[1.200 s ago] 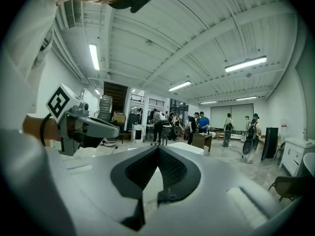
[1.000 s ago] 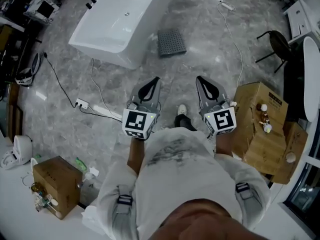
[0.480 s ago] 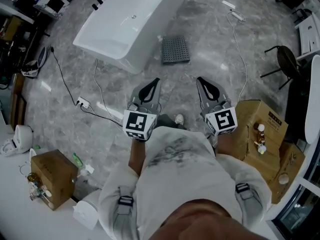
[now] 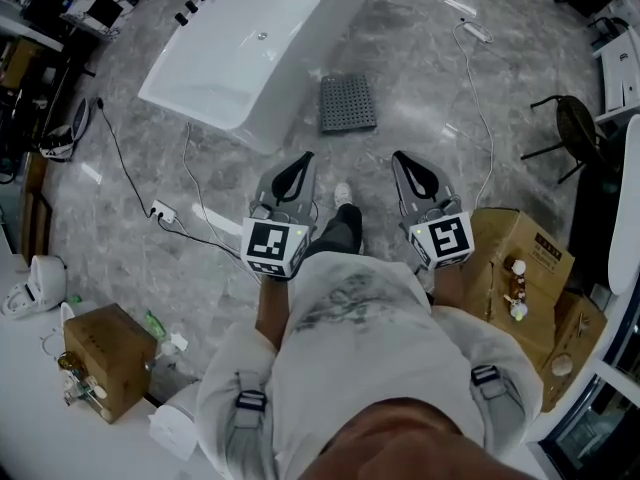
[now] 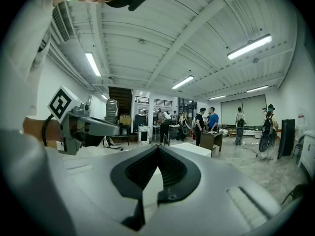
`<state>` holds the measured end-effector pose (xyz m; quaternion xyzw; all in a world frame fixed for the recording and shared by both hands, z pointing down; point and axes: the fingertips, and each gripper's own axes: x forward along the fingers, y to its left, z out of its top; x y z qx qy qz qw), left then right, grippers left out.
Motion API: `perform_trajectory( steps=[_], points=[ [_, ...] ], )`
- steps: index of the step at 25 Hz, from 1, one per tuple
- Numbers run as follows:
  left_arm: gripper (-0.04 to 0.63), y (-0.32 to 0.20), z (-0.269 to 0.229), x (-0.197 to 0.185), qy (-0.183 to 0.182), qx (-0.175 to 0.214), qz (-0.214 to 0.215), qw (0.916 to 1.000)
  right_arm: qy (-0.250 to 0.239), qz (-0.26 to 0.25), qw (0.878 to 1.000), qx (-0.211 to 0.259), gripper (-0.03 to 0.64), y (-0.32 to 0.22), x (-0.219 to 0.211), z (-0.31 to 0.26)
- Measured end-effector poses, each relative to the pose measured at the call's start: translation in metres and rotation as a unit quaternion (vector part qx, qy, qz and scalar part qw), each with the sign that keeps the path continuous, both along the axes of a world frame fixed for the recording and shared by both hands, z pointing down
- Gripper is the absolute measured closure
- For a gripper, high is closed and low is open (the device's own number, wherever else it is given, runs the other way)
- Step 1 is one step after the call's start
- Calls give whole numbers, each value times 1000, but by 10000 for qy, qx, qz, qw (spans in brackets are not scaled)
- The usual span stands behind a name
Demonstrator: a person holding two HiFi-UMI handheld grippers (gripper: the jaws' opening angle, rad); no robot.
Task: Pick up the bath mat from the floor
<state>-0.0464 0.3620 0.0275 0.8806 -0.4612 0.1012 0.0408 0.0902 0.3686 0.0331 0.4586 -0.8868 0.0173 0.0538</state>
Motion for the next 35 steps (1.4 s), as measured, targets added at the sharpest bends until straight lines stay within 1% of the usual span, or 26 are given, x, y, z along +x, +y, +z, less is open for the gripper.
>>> perform_trajectory(
  steps=[3,6,9,14,18,23,29,35],
  points=[
    [591,-29,3,2,2,-4,39,10000,44,32,10000,51,615,-28,3,0],
    [591,-61,7,7,27,-27,48,10000,76,82,9999,-6,614,-59,9,3],
    [591,-95,9,10,63,-106,76,9999,134,103,9998,-87,615,-94,12,3],
    [591,-151,16,4,46,-261,100,9996,219,121,9997,-71,615,-152,9,0],
    [591,-185,16,3,100,-292,136,9994,325,127,9993,-119,615,-187,8,2],
    [591,-219,20,6,153,-393,97,9991,341,116,9991,-216,615,-221,12,4],
    [591,-257,31,20,190,-512,-34,9985,344,-62,9988,-341,614,-265,23,18],
    [592,-297,42,40,161,-557,-347,9977,223,-478,9975,-474,615,-315,35,35]
  ],
)
